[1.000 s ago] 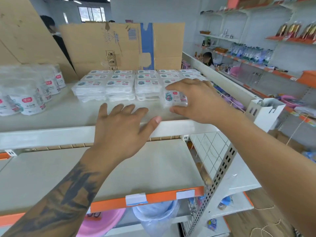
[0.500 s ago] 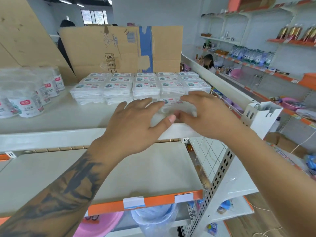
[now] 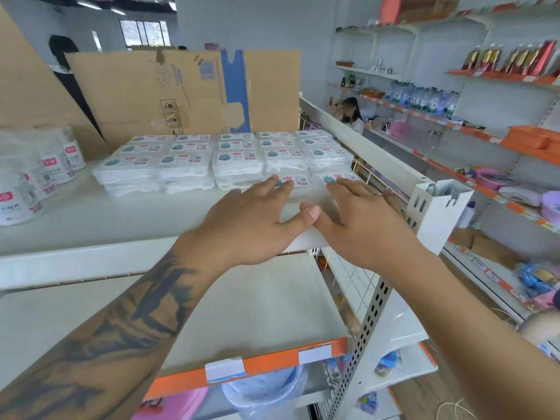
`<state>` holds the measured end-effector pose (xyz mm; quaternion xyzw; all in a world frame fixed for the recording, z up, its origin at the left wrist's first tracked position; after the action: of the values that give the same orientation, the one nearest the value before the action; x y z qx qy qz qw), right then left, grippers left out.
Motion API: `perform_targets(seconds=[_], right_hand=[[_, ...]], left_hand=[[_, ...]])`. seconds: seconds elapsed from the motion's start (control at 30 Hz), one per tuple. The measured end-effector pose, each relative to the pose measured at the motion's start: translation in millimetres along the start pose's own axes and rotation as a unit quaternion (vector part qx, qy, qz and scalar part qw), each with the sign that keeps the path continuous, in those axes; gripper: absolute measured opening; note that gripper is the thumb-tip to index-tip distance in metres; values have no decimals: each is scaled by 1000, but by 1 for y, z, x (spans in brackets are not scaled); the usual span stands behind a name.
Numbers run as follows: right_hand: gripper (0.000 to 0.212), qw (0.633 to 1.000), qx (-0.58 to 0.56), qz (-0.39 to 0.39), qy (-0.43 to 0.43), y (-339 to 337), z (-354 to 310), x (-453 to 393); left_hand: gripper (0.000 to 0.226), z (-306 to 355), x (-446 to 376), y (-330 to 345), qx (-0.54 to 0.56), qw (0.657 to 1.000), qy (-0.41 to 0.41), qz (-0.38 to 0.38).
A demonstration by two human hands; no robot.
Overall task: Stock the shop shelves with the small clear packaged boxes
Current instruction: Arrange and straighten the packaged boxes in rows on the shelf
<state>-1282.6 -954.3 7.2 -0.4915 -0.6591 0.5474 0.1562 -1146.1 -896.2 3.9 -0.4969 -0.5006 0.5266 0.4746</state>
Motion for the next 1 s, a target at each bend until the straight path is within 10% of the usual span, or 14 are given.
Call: perform_targets(seconds=[0.6, 1.0], right_hand=[[83, 999, -39, 28, -23, -7, -9, 3], [54, 957, -108, 84, -258, 50, -148, 57]], left_hand=[[78, 0, 3, -12, -25, 996, -9, 81], [57, -113, 206, 2, -102, 922, -308, 210]])
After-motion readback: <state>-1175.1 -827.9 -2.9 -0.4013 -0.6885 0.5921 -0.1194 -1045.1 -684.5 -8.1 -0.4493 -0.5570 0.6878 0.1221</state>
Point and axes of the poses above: each hand's wrist, its own x-axis away from the middle knuckle, its own y-axis out of the palm, z = x × y, the point moved 10 cm from there along -x, towards the middle knuckle, and after that the axes turned 11 degrees about -x, right-handed, at the moved point
